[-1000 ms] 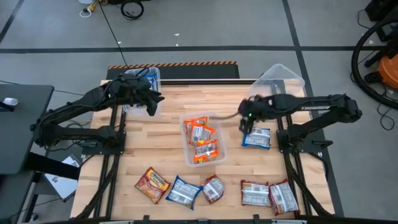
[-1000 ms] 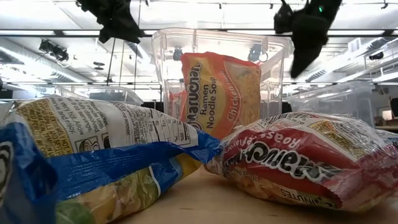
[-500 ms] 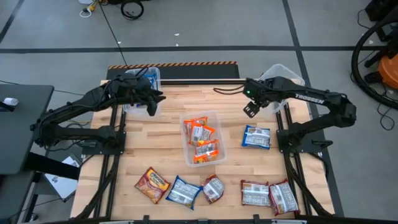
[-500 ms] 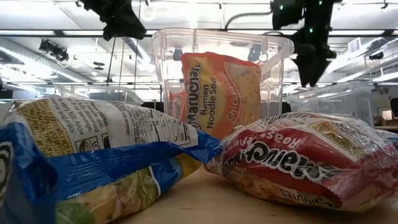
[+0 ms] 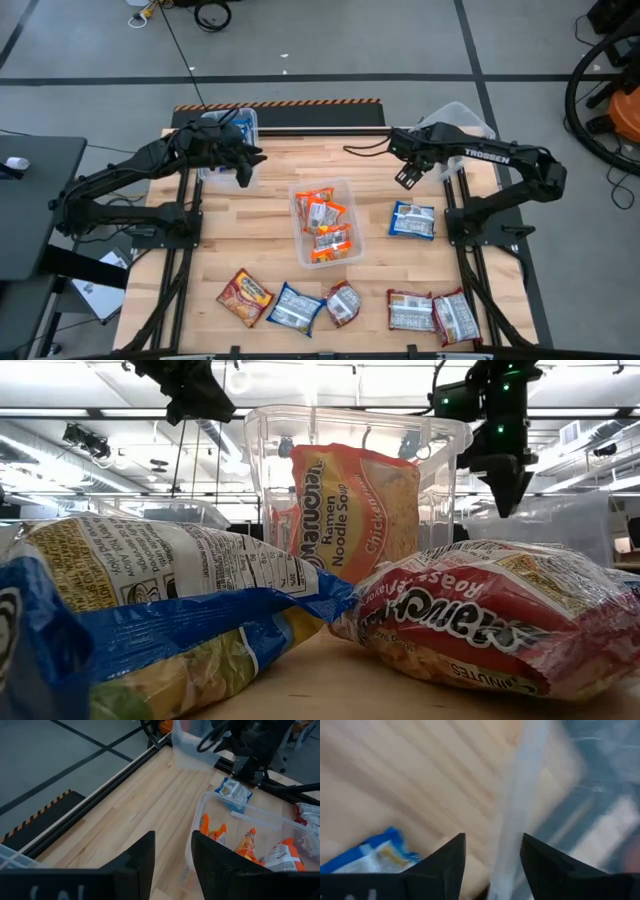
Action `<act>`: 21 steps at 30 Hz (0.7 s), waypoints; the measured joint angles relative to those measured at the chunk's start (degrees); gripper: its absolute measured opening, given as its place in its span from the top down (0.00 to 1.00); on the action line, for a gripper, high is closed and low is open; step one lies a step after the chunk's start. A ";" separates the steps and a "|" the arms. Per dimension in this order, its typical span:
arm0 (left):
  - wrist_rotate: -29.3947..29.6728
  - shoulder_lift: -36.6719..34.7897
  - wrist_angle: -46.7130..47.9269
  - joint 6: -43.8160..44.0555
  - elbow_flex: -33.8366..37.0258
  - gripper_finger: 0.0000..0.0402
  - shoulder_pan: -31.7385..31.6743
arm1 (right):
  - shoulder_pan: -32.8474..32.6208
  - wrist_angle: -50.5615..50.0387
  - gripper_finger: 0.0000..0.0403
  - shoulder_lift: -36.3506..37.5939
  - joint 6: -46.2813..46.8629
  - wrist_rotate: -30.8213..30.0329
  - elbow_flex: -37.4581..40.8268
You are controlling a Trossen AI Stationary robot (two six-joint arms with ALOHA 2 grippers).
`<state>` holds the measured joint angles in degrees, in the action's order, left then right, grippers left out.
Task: Sort Maruchan noodles
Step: Adjust the right transparent bin
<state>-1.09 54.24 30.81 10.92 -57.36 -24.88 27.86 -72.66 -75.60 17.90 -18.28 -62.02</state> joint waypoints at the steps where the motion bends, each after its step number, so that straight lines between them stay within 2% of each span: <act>1: -0.02 0.00 0.00 0.00 0.00 0.67 0.00 | -0.19 -0.61 0.53 0.28 0.20 -1.23 0.00; 5: -0.04 0.00 0.00 -0.10 0.00 0.67 0.00 | -0.37 -0.89 0.52 0.75 0.34 -5.20 0.00; 7: -0.04 0.00 0.00 -0.17 0.00 0.67 0.00 | 0.80 0.36 0.53 0.75 0.15 -4.40 0.10; 9: -0.04 0.00 -0.02 -0.20 0.00 0.67 0.00 | 2.20 2.51 0.55 0.75 -0.73 -0.49 0.96; 12: -0.04 0.00 -0.02 -0.89 0.00 0.67 0.00 | 3.61 3.87 0.63 0.73 -2.29 3.68 2.58; 18: -0.02 0.02 -0.02 -0.94 0.00 0.67 -0.01 | 2.07 1.34 0.88 1.40 -8.51 5.39 2.73; 21: -0.02 0.02 -0.04 -0.96 0.00 0.67 0.00 | -0.90 -0.54 0.88 2.41 -13.98 7.20 1.99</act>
<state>-1.11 54.26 30.76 9.96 -57.36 -24.88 26.96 -73.20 -73.18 3.92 -11.08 -60.03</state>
